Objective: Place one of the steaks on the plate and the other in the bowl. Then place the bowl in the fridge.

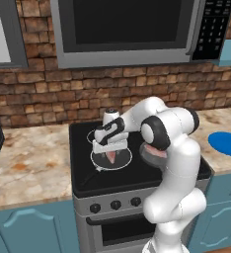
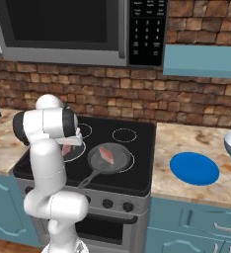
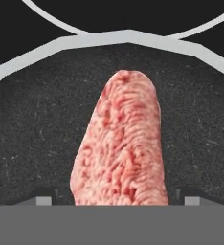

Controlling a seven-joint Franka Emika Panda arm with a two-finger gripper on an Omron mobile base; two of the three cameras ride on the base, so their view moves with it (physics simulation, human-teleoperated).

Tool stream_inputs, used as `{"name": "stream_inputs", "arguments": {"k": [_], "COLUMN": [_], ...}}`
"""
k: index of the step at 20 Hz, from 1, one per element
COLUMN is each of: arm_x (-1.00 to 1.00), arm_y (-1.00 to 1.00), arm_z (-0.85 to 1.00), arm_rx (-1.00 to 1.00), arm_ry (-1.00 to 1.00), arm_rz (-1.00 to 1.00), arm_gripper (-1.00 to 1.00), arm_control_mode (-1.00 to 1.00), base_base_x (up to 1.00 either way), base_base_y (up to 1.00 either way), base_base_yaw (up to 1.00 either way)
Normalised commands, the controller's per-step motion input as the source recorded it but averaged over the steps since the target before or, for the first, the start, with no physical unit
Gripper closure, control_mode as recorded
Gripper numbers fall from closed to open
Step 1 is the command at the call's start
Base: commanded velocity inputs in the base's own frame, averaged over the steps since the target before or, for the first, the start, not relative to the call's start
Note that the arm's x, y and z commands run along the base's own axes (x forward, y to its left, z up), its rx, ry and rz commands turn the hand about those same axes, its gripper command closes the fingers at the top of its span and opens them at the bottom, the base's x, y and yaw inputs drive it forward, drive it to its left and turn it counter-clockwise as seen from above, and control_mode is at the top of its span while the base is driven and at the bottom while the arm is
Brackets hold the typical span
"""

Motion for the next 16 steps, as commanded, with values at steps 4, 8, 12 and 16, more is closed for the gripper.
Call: {"name": "stream_inputs", "arguments": {"k": [4, 8, 12, 16], "arm_x": [0.00, -0.01, -0.10, -0.06], "arm_y": [0.04, 0.03, -0.03, -0.39], "arm_z": [-0.46, -0.05, 0.08, 0.53], "arm_rx": [0.00, 0.00, 0.00, 0.06], "arm_ry": [0.00, 0.00, 0.00, 0.01], "arm_rz": [0.00, 0.00, 0.00, 0.00], "arm_gripper": [1.00, 1.00, 1.00, 1.00], "arm_control_mode": [-1.00, -1.00, -1.00, -1.00], "base_base_x": [0.00, 0.00, 0.00, 0.00], "base_base_y": [0.00, 0.00, 0.00, 0.00], "base_base_yaw": [0.00, 0.00, 0.00, 0.00]}}
